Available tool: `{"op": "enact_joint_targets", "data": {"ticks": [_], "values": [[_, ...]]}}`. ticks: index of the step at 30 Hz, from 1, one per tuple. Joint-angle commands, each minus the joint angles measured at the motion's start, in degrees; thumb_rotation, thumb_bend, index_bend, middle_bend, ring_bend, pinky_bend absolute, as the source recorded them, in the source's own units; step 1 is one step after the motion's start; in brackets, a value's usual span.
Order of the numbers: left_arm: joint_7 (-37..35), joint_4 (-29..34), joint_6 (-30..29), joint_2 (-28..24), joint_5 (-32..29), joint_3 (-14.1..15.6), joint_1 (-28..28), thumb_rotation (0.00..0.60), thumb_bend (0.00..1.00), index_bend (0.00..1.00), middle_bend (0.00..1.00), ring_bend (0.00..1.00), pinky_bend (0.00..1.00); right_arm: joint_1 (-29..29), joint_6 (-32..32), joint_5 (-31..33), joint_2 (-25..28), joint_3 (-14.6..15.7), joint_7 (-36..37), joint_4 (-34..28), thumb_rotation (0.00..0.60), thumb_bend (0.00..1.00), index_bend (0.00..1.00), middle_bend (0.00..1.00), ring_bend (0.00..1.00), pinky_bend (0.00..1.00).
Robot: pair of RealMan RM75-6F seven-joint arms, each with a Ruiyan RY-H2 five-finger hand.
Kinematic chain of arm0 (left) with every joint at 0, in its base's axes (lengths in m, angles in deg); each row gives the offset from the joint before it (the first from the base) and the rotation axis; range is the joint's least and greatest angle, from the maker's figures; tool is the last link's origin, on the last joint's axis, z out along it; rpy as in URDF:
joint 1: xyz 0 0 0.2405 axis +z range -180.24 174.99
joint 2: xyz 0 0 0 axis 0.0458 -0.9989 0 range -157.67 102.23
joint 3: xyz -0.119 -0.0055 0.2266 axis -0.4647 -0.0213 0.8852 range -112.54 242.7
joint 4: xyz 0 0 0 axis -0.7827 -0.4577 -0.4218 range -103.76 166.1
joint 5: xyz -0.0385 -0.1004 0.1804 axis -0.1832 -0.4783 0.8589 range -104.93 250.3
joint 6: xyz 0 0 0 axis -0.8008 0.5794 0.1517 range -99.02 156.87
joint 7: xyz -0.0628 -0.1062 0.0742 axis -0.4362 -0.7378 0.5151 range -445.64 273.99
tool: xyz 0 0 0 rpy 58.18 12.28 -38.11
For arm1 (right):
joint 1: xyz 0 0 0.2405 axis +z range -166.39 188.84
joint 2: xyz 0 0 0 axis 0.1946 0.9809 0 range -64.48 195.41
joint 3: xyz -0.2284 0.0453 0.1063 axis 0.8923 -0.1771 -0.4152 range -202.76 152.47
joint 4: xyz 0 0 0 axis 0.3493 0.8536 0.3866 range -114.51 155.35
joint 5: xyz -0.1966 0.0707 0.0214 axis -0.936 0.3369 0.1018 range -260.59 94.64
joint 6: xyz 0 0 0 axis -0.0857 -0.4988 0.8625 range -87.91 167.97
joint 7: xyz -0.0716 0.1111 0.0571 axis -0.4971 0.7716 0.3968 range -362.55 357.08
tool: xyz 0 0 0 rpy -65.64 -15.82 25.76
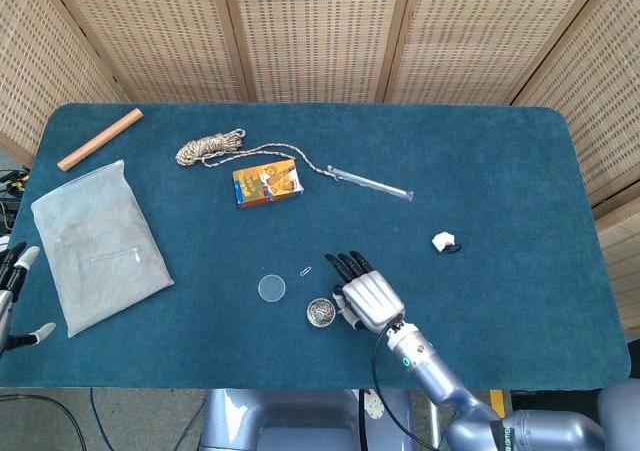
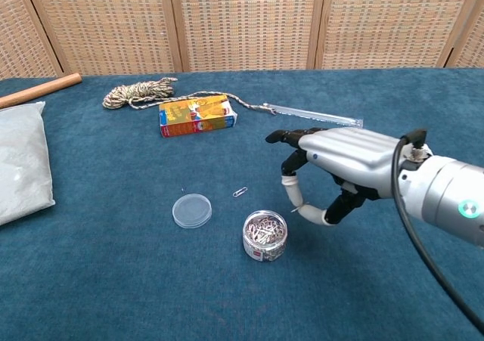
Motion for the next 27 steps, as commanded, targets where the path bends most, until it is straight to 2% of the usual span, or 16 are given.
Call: {"op": "enact_joint_targets", "data": {"ticks": [1,11,20,23,25,27], "values": [[0.0,0.0,0.0,0.0,0.0,0.0,0.0,0.6,0.0,0.0,0.0,0.0,0.0,0.6,0.2,0.9,-1.0,-0.2,-1.2,0.0,0.6,0.4,0.67,0.0,0.0,0.0],[0.0,-0.2,0.3,0.1,-0.3,-0.1,-0.1,0.6,0.0,0.0,0.0,0.0,0.0,3.5,2.0,5.5,-6.2,-1.7,-5.7,3.7,0.6,0.4,0.67,0.0,0.0,0.0],[-0.5,-0.3,0.5,0.0,-0.4,-0.1,-0.2,0.6,0.0,0.0,0.0,0.0,0.0,4.6,1.5,7.3,-8.6,-1.6,-7.9,5.7,0.6,0.4,0.67,0.0,0.0,0.0],[-0.6,-0.3,0.4,-0.1,-0.4,-0.1,-0.2,0.6,0.0,0.0,0.0,0.0,0.0,4.7,1.6,7.4,-8.4,-1.7,-7.4,5.5,0.6,0.4,0.6,0.0,0.0,0.0],[-0.7,-0.3,0.4,-0.1,-0.4,-0.2,-0.2,0.6,0.0,0.0,0.0,0.0,0.0,4.8,1.6,7.3,-8.2,-1.6,-7.1,5.3,0.6,0.35,0.49,0.0,0.0,0.0],[-0.7,-0.3,0.4,-0.1,-0.4,-0.1,-0.2,0.6,0.0,0.0,0.0,0.0,0.0,4.8,1.5,7.2,-8.1,-1.5,-7.0,5.1,0.6,0.32,0.45,0.0,0.0,0.0]]}}
